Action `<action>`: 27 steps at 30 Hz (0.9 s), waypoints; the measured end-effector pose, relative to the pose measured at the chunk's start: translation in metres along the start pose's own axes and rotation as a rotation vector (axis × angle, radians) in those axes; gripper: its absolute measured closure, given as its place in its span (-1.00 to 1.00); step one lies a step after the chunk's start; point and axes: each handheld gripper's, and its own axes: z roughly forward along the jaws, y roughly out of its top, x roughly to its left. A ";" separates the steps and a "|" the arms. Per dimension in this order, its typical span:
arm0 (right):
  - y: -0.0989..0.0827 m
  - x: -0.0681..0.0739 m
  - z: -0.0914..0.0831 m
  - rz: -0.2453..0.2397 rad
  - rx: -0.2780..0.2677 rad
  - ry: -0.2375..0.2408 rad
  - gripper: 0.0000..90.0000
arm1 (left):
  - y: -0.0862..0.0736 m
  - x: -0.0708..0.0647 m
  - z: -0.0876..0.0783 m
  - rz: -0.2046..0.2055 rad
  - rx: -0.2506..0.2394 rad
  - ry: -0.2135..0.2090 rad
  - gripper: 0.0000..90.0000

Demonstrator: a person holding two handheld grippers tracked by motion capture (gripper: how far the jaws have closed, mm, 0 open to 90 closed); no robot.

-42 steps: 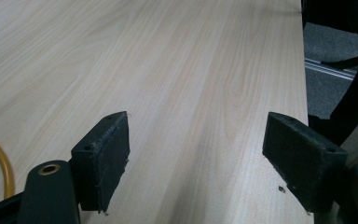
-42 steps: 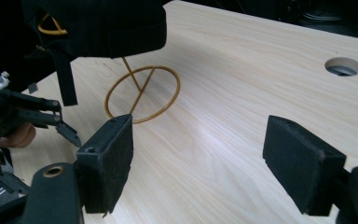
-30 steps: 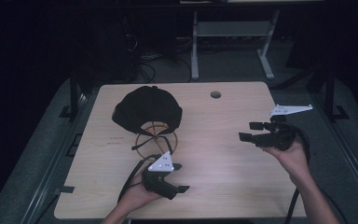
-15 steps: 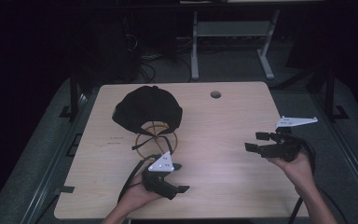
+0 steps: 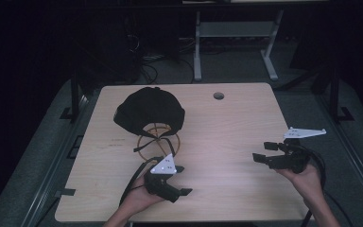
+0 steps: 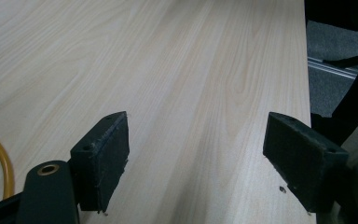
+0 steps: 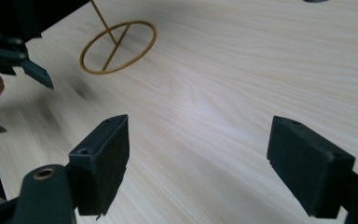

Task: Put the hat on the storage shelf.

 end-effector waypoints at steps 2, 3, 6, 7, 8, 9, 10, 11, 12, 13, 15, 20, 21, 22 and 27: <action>-0.004 0.000 0.000 0.004 0.005 0.003 -0.55 | 0.000 0.000 0.000 0.000 0.002 0.000 -0.51; -0.006 0.000 0.001 -0.004 0.003 0.002 -0.55 | 0.000 0.000 0.000 0.000 0.002 0.000 -0.51; -0.012 0.001 0.001 0.002 0.008 0.005 -0.55 | 0.000 0.000 0.000 -0.001 0.000 0.001 -0.51; -0.012 0.001 0.001 0.002 0.008 0.005 -0.55 | 0.000 0.000 0.000 -0.001 0.000 0.001 -0.51; -0.016 0.001 0.001 0.001 0.004 0.002 -0.55 | 0.000 0.000 0.001 0.000 0.001 0.002 -0.51; -0.017 0.002 0.001 0.004 0.007 0.002 -0.55 | 0.000 -0.001 0.001 -0.002 0.000 0.002 -0.51; -0.019 0.002 0.000 0.002 0.008 0.003 -0.55 | 0.000 -0.001 0.001 -0.001 0.000 0.002 -0.51; -0.021 0.002 0.000 0.005 0.008 0.001 -0.56 | 0.000 -0.001 0.001 -0.002 0.000 0.002 -0.51; -0.023 0.001 0.000 0.005 0.009 0.001 -0.55 | 0.000 -0.001 0.001 -0.002 0.000 0.002 -0.51; -0.024 0.001 0.000 0.007 0.011 -0.002 -0.55 | 0.000 -0.001 0.001 -0.002 0.000 0.002 -0.51; -0.028 0.001 0.000 0.011 0.005 -0.001 -0.56 | 0.000 -0.001 0.001 -0.002 0.001 0.002 -0.51; -0.038 -0.001 0.000 0.025 0.009 -0.001 -0.56 | -0.001 0.000 0.001 -0.002 -0.002 0.002 -0.51; -0.040 -0.001 -0.001 0.029 0.010 0.000 -0.56 | -0.001 0.000 0.001 -0.002 -0.002 0.002 -0.51; -0.042 0.000 -0.001 0.034 0.005 0.002 -0.57 | -0.001 -0.001 0.001 -0.003 -0.001 0.002 -0.51; -0.049 0.000 -0.004 0.038 0.003 -0.003 -0.56 | -0.001 -0.001 0.001 -0.005 -0.002 -0.001 -0.51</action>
